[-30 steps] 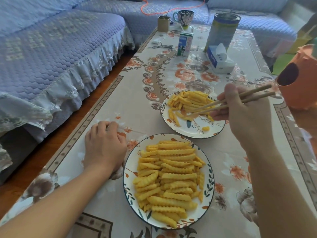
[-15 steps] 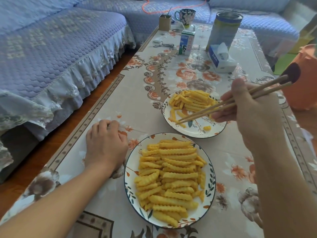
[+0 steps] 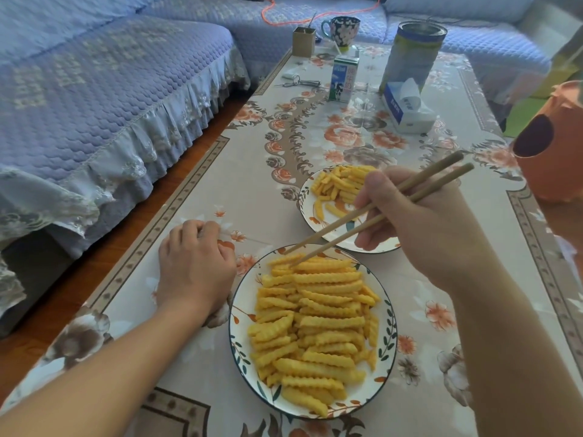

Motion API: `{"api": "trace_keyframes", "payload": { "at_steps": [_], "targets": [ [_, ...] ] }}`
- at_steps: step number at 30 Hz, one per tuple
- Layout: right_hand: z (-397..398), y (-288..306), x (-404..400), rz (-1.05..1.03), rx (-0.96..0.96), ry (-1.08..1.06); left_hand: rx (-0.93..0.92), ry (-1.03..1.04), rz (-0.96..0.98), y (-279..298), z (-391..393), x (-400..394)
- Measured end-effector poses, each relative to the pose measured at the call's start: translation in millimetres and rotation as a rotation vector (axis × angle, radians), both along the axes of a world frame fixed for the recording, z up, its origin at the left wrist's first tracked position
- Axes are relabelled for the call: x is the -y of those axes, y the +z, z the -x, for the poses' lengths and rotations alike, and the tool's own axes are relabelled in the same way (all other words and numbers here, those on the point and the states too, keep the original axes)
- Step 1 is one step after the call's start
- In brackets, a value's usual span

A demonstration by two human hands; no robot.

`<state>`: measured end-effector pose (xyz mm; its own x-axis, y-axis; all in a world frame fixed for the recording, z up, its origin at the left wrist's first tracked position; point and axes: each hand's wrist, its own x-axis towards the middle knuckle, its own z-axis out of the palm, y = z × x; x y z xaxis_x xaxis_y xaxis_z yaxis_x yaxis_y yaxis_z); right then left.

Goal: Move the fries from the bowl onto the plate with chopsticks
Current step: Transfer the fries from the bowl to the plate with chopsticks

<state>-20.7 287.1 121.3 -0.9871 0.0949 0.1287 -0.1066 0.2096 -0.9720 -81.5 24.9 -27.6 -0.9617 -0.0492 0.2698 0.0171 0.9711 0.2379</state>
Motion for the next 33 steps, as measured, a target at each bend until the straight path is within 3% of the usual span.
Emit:
{"api": "trace_keyframes", "payload": {
  "at_steps": [5,11,19,28,33],
  "targets": [
    [6.5,-0.3,-22.4,0.011,-0.1,-0.176,0.001,-0.001,-0.002,-0.1,-0.2,-0.3],
    [16.5,-18.7,-45.2,-0.164,-0.132,-0.417,-0.005,-0.005,-0.004,0.2,-0.7,0.4],
    [23.5,-33.4,-36.8,-0.178,-0.039,-0.394,0.0,-0.009,-0.007,1.3,-1.3,-0.1],
    [20.8,-24.6,-45.4,-0.096,-0.083,-0.426,-0.01,-0.007,0.005,-0.2,0.0,0.2],
    [7.3,-0.8,-35.5,0.068,-0.152,-0.224,-0.017,-0.005,0.009,-0.9,0.2,0.2]
  ]
}}
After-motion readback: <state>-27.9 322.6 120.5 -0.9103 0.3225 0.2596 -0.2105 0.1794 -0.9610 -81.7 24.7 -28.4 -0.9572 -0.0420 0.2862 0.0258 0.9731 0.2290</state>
